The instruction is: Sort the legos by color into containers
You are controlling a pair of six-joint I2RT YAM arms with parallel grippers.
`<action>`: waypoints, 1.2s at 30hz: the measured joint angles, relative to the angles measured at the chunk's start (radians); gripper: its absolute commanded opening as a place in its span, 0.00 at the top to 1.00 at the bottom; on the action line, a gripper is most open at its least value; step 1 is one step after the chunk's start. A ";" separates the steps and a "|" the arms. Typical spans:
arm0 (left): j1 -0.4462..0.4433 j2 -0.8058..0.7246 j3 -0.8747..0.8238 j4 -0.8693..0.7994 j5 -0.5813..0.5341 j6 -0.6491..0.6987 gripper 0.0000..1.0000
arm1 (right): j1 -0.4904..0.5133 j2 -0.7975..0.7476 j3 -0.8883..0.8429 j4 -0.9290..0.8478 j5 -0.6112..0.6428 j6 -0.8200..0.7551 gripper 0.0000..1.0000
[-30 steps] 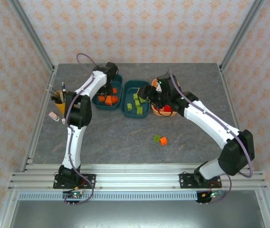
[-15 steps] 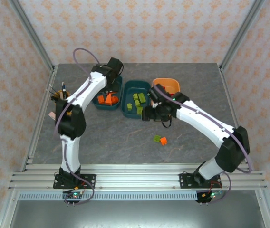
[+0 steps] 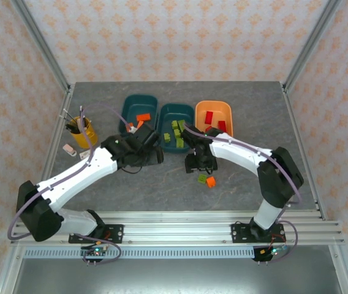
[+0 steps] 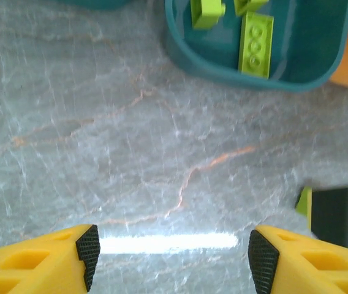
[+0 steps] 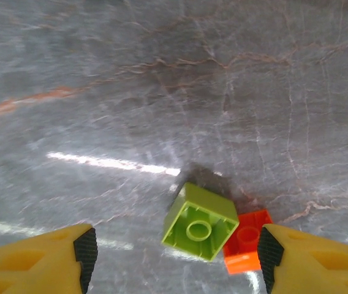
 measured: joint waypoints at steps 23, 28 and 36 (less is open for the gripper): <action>-0.045 -0.159 -0.077 0.093 0.032 -0.009 0.30 | -0.037 0.051 -0.129 0.121 -0.122 0.205 0.44; -0.045 -0.159 -0.079 0.120 0.043 -0.002 0.30 | -0.037 0.051 -0.128 0.129 -0.119 0.228 0.61; -0.045 -0.159 -0.078 0.128 0.046 -0.002 0.27 | -0.034 0.024 -0.108 0.113 -0.071 0.225 0.74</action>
